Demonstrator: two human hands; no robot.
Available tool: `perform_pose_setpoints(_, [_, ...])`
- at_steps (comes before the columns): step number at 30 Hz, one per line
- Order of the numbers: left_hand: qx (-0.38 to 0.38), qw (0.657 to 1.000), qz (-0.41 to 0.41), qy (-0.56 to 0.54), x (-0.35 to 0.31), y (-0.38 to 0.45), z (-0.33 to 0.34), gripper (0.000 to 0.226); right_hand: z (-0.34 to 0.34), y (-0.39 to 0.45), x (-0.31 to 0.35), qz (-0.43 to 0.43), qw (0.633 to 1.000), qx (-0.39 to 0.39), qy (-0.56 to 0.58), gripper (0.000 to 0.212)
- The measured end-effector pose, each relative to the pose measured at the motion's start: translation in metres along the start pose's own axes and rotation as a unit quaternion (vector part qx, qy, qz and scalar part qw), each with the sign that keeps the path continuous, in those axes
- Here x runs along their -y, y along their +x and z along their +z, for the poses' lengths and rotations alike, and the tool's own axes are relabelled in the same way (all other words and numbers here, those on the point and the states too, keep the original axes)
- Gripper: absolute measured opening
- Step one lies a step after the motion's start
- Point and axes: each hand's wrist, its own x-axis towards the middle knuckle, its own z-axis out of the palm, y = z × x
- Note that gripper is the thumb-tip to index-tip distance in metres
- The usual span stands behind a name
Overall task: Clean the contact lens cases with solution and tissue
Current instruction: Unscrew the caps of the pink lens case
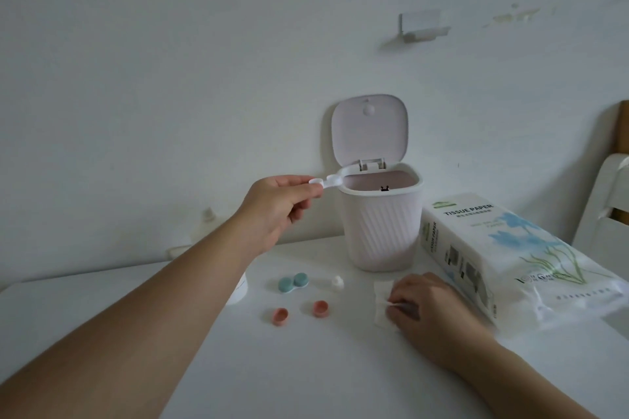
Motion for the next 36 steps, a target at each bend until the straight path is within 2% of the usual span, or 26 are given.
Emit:
perform_pose_setpoints(6, [0.002, 0.998, 0.028, 0.052, -0.016, 0.029, 0.022, 0.016, 0.003, 0.001, -0.002, -0.004, 1.000, -0.011, 0.011, 0.018])
perform_pose_setpoints(9, [-0.005, 0.977, 0.091, 0.194, -0.019, 0.042, 0.029, 0.019, 0.005, 0.001, -0.004, -0.001, 1.000, -0.017, 0.018, 0.018])
perform_pose_setpoints(11, [-0.011, 0.939, 0.152, 0.310, -0.019, 0.049, 0.034, 0.020, 0.006, 0.001, -0.005, -0.002, 1.000, -0.020, 0.024, 0.017])
perform_pose_setpoints(15, [0.036, 0.832, 0.274, 0.481, -0.026, 0.059, 0.043, 0.019, 0.007, 0.001, -0.005, -0.001, 0.999, -0.021, 0.026, 0.018])
perform_pose_setpoints(20, [0.145, 0.665, 0.354, 0.641, -0.043, 0.064, 0.048, 0.016, 0.007, 0.002, -0.004, 0.002, 0.999, -0.023, 0.028, 0.018])
perform_pose_setpoints(24, [0.152, 0.544, 0.410, 0.716, -0.049, 0.065, 0.052, 0.020, 0.007, 0.002, -0.004, 0.002, 0.999, -0.024, 0.029, 0.017])
perform_pose_setpoints(25, [0.146, 0.527, 0.425, 0.721, -0.050, 0.065, 0.053, 0.020, 0.007, 0.002, -0.003, 0.001, 0.999, -0.024, 0.029, 0.017])
perform_pose_setpoints(28, [0.136, 0.502, 0.455, 0.723, -0.050, 0.063, 0.052, 0.018, 0.006, 0.002, -0.003, -0.002, 0.999, -0.028, 0.030, 0.016])
perform_pose_setpoints(32, [0.137, 0.486, 0.522, 0.688, -0.048, 0.059, 0.048, 0.016, 0.005, 0.002, -0.002, -0.004, 0.999, -0.027, 0.031, 0.016])
perform_pose_setpoints(36, [0.132, 0.466, 0.549, 0.681, -0.048, 0.056, 0.047, 0.019, 0.005, 0.001, -0.002, -0.005, 0.999, -0.030, 0.028, 0.015])
